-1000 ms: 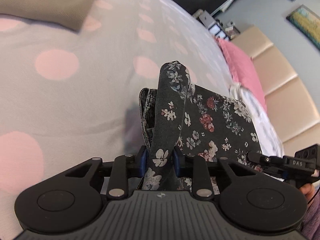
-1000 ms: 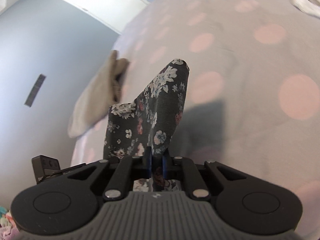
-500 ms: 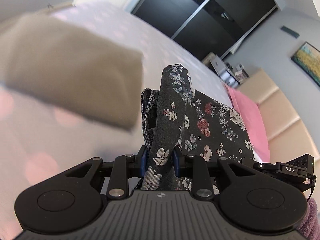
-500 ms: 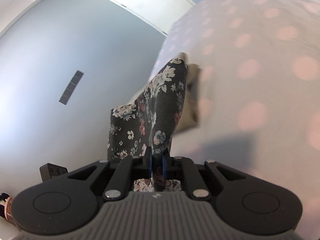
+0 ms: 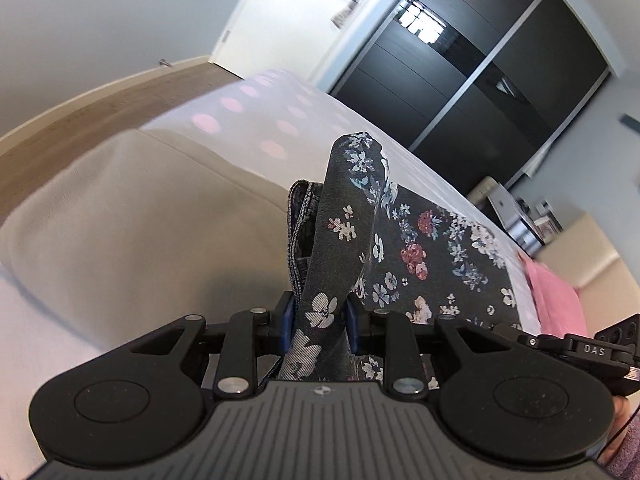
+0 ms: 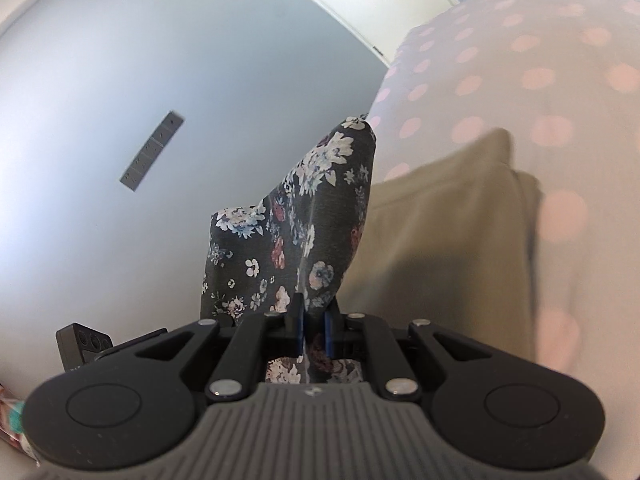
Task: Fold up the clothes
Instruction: 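Lift the jeans stack with both tools and carry it toward the beige blanket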
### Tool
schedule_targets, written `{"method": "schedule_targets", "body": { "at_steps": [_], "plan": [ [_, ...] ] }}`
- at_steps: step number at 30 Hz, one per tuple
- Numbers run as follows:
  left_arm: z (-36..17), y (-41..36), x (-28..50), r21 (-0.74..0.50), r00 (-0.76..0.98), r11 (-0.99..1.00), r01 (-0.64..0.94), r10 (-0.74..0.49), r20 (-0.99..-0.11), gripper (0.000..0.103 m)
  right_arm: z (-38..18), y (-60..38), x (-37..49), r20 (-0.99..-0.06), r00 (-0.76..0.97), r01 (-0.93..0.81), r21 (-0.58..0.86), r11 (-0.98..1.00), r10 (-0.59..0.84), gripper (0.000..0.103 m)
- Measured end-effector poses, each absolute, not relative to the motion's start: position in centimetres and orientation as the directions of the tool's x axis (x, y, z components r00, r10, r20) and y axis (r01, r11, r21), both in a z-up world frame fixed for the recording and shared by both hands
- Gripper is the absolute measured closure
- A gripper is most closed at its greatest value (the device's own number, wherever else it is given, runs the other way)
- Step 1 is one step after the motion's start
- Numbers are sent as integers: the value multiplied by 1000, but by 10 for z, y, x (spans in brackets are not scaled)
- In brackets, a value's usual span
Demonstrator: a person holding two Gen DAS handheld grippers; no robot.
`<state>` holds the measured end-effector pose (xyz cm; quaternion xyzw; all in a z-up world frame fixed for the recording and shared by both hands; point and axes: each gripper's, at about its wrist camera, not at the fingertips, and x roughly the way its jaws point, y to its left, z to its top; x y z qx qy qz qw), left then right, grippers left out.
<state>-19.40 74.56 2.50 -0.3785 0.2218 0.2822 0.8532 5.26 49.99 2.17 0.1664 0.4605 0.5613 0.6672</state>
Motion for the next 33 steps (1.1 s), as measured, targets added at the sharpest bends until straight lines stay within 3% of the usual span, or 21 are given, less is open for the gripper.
{"method": "schedule_targets", "body": {
  "at_steps": [8,17,22,27,29,30,33],
  "plan": [
    [-17,808,-185,-500,721,536,-681,368,-587,80,-10,581,84,-488,-41,-655,672,345,872,92],
    [-63,829,-168,-481,691,511,-712,389,-609,80,-50,623,101,-579,67,-720,536,441,813,91],
    [-70,826,-168,-451,671,512,-731,419,-612,69,-58,628,99,-617,166,-754,423,502,770,73],
    [-41,794,-179,-300,622,555,-776,591,-514,56,-45,616,82,-564,277,-809,301,506,778,71],
    [-29,779,-180,-272,647,600,-752,593,-480,61,-41,609,72,-546,277,-830,278,483,791,79],
    [-23,772,-180,-257,658,621,-741,592,-465,76,-38,606,67,-538,276,-841,267,471,797,87],
    [-22,753,-172,-138,623,656,-742,599,-502,84,-37,601,50,-535,281,-870,207,447,797,87]
  ]
}}
